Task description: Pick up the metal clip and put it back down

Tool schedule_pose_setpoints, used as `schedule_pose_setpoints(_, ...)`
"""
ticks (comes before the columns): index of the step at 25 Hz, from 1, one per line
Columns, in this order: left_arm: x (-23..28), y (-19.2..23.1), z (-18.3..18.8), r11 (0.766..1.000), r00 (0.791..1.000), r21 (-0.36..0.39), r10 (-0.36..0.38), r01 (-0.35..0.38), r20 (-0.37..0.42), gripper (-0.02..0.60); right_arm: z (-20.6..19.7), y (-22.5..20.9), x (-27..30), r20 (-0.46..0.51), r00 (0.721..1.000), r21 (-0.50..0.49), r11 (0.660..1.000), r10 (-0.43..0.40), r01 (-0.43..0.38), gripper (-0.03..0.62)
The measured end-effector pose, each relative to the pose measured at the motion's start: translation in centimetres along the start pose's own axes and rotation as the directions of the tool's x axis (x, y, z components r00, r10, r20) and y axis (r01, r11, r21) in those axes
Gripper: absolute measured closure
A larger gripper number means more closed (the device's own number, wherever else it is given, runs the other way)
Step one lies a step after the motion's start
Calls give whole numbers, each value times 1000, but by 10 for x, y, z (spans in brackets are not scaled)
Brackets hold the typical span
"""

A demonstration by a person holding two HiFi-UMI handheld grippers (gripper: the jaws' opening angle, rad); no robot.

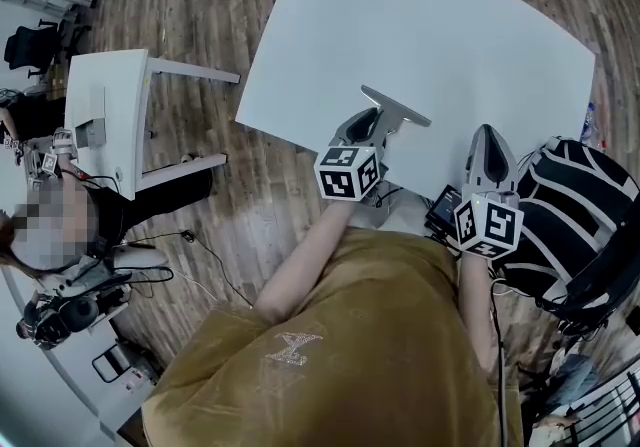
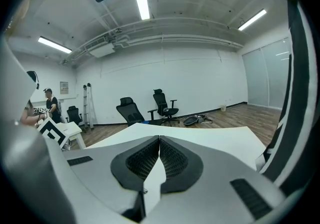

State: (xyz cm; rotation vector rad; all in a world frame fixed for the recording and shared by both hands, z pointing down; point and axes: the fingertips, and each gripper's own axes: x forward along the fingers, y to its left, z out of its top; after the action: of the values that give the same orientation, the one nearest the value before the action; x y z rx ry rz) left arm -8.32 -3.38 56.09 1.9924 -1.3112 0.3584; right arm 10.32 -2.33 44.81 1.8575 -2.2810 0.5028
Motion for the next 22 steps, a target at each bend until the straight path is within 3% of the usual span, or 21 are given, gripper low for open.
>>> schedule_pose_setpoints(16, 7, 15, -42, 996, 993, -88, 21, -32, -118, 479, -41, 2, -3, -97, 995, 19, 1000, -1, 3, 585)
schedule_pose_setpoints(19, 11, 14, -49, 985, 991, -171, -6, -16, -131, 465, -45, 0, -4, -106, 994, 25, 1000, -4, 7, 585)
schedule_pose_setpoints(22, 14, 17, -53, 958, 990, -287, -40, 0, -132, 465, -46, -1, -5, -109, 994, 30, 1000, -5, 8, 585)
